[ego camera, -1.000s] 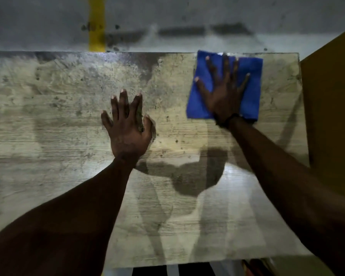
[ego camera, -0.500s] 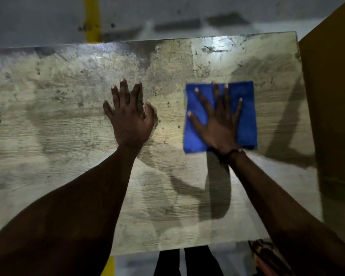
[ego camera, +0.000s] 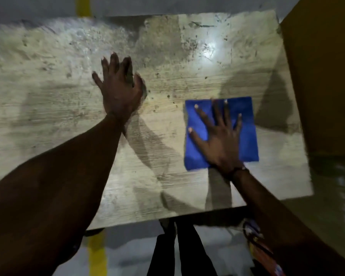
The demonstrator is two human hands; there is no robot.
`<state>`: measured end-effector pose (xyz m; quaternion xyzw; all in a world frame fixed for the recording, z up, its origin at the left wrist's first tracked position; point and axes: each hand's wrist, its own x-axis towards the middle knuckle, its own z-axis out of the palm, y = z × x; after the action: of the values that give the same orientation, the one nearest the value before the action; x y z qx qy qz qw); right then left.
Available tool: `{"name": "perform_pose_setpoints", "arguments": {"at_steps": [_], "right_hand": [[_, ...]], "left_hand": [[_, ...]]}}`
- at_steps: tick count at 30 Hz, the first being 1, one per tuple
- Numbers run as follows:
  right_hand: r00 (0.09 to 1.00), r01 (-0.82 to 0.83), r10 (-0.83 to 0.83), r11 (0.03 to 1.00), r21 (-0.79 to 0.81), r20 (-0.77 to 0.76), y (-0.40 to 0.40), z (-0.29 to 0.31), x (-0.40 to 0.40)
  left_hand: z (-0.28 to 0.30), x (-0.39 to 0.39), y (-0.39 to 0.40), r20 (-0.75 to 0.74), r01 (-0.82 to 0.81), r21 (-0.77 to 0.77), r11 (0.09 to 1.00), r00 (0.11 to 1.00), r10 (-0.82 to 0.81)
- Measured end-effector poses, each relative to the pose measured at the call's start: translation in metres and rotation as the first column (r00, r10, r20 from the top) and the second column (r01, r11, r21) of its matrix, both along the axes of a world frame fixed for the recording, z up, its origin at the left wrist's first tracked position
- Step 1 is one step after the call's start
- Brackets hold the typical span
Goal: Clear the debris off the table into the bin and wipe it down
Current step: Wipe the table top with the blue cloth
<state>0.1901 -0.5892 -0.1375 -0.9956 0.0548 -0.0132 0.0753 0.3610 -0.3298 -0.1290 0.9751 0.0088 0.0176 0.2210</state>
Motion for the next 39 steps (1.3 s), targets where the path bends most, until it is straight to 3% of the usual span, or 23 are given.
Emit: {"name": "perform_pose_setpoints", "arguments": {"at_steps": [5,11,15,20,24,27,33,39], "right_hand": [[0.988,0.128,-0.127,0.992,-0.008,0.087,0.017,-0.010,0.060],[0.995,-0.097,0.096,0.995,0.019,0.027,0.027,0.001,-0.045],[1.000,0.013,-0.013,1.000,0.004,-0.022,-0.017,0.004,-0.084],[0.987,0.156,-0.157,0.986,0.059,0.021,-0.011,-0.002,-0.026],[0.996,-0.076,0.073,0.996,0.045,0.060,0.020,-0.003,-0.044],[0.991,-0.126,0.125,0.991,0.039,0.045,-0.016,-0.002,-0.090],[0.995,0.099,-0.099,0.995,0.007,-0.007,-0.157,0.002,-0.126],[0.993,0.120,-0.119,0.991,0.051,-0.018,-0.161,0.001,-0.121]], "left_hand": [[-0.008,-0.019,-0.001,-0.035,0.057,0.158,0.986,0.998,-0.052],[-0.014,-0.127,-0.022,-0.028,0.020,0.198,0.980,0.999,-0.015],[-0.013,-0.186,-0.038,-0.002,-0.015,0.192,0.981,1.000,0.015],[-0.015,-0.192,-0.041,0.011,-0.024,0.186,0.982,1.000,0.022],[-0.016,-0.192,-0.040,0.009,-0.026,0.193,0.981,1.000,0.024],[-0.013,-0.191,-0.041,-0.004,-0.033,0.178,0.983,0.999,0.034],[-0.018,-0.231,-0.097,0.051,-0.178,0.185,0.967,0.984,0.171],[-0.019,-0.244,-0.138,0.044,-0.261,0.165,0.951,0.965,0.257]]}}
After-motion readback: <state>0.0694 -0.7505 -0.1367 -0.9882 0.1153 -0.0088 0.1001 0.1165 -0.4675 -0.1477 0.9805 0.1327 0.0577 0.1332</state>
